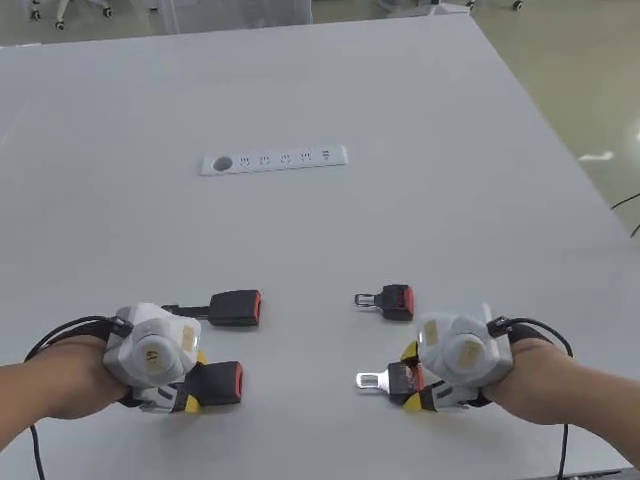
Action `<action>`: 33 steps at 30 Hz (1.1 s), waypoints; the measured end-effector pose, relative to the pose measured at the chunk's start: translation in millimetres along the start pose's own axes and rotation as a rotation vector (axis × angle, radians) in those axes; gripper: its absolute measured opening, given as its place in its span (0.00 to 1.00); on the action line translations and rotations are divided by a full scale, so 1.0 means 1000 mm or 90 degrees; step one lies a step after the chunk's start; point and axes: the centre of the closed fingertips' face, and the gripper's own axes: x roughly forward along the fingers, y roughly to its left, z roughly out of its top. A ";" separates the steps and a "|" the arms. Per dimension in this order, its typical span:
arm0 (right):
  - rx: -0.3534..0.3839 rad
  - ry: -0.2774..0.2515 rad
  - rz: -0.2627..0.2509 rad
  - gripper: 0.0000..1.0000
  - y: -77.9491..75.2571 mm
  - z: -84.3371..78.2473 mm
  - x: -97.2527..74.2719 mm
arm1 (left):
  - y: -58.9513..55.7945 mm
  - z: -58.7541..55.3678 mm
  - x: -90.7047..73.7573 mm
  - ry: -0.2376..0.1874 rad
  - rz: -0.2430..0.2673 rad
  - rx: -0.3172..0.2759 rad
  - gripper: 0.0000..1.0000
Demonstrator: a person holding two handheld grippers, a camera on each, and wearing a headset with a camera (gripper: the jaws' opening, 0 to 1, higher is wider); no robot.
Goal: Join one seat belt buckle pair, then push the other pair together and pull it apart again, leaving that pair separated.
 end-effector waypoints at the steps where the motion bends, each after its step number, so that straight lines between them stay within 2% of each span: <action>1: 0.000 0.000 0.000 0.33 0.000 0.000 0.000 | 0.000 0.000 0.000 -0.001 0.001 -0.002 0.32; 15: -0.008 0.016 0.008 0.33 0.000 0.000 0.001 | 0.001 0.000 0.000 -0.005 -0.001 -0.005 0.33; 30: -0.011 0.029 -0.010 0.33 0.000 -0.001 0.002 | 0.000 -0.001 0.000 -0.015 -0.004 -0.002 0.32; 33: -0.009 0.023 -0.018 0.33 -0.001 0.001 0.003 | 0.000 0.001 0.000 -0.015 -0.004 0.000 0.32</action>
